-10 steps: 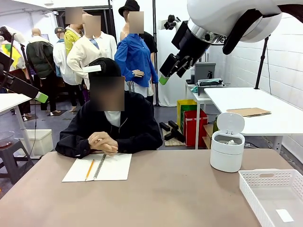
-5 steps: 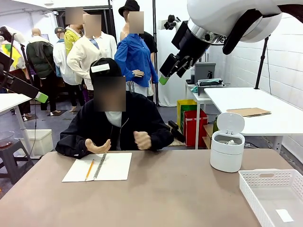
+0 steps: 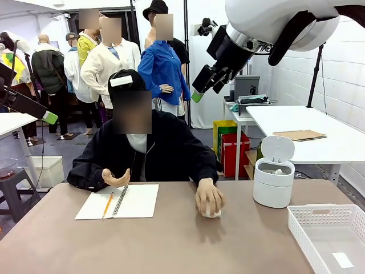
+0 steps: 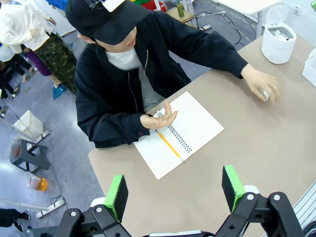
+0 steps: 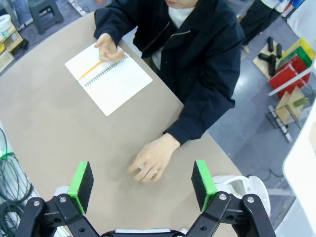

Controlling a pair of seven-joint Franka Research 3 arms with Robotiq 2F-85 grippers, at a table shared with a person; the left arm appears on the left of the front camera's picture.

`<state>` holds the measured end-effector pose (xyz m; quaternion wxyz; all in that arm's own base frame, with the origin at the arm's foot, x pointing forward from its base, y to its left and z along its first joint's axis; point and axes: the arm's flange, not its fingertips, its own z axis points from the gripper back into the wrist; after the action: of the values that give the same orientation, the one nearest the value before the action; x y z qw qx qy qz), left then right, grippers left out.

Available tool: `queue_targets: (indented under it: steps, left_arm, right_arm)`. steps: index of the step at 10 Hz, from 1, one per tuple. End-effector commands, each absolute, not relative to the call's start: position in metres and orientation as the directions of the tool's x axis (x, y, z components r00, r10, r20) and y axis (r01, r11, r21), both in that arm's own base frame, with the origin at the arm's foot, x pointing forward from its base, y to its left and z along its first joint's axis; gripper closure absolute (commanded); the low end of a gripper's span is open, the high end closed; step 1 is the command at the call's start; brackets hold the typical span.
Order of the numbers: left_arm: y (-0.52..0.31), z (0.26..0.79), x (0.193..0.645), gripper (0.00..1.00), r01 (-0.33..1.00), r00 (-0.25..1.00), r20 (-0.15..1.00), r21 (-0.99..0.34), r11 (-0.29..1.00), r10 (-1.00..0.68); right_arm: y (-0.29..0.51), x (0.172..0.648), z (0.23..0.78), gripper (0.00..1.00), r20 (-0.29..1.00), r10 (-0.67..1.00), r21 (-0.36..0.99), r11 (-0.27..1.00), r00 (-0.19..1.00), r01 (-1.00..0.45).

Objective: Sort the paper based on its condition.
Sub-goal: If a person hands you a paper, place it in the Organizing basket , and if it's crumpled, put it in the Trash can.

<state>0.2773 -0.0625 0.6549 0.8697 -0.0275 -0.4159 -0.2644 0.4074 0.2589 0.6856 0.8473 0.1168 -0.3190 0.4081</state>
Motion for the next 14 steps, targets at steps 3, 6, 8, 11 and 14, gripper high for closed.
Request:
queue_targets:
  steps: [3, 6, 8, 11, 14]
  left_arm:
    - [-0.061, 0.654, 0.276, 0.0, 0.485, 0.519, 0.735, 0.167, 0.858, -0.436]
    - [-0.061, 0.654, 0.276, 0.0, 0.485, 0.519, 0.735, 0.167, 0.858, -0.436]
    - [-0.061, 0.654, 0.276, 0.0, 0.485, 0.519, 0.735, 0.167, 0.858, -0.436]
    - [-0.061, 0.654, 0.276, 0.0, 0.485, 0.519, 0.735, 0.167, 0.858, -0.436]
    - [-0.061, 0.654, 0.276, 0.0, 0.485, 0.519, 0.735, 0.167, 0.858, -0.436]
  right_arm:
    - [0.258, 0.407, 0.685, 0.0, 0.645, 0.611, -0.063, 0.641, 0.459, -0.765]
    - [0.254, 0.415, 0.679, 0.0, 0.597, 0.61, -0.032, 0.667, 0.521, -0.744]
    - [0.245, 0.433, 0.66, 0.0, 0.529, 0.578, 0.044, 0.713, 0.621, -0.7]
    - [0.238, 0.459, 0.617, 0.0, 0.389, 0.535, 0.142, 0.77, 0.75, -0.622]
    - [0.24, 0.479, 0.568, 0.0, 0.344, 0.434, 0.215, 0.827, 0.833, -0.519]
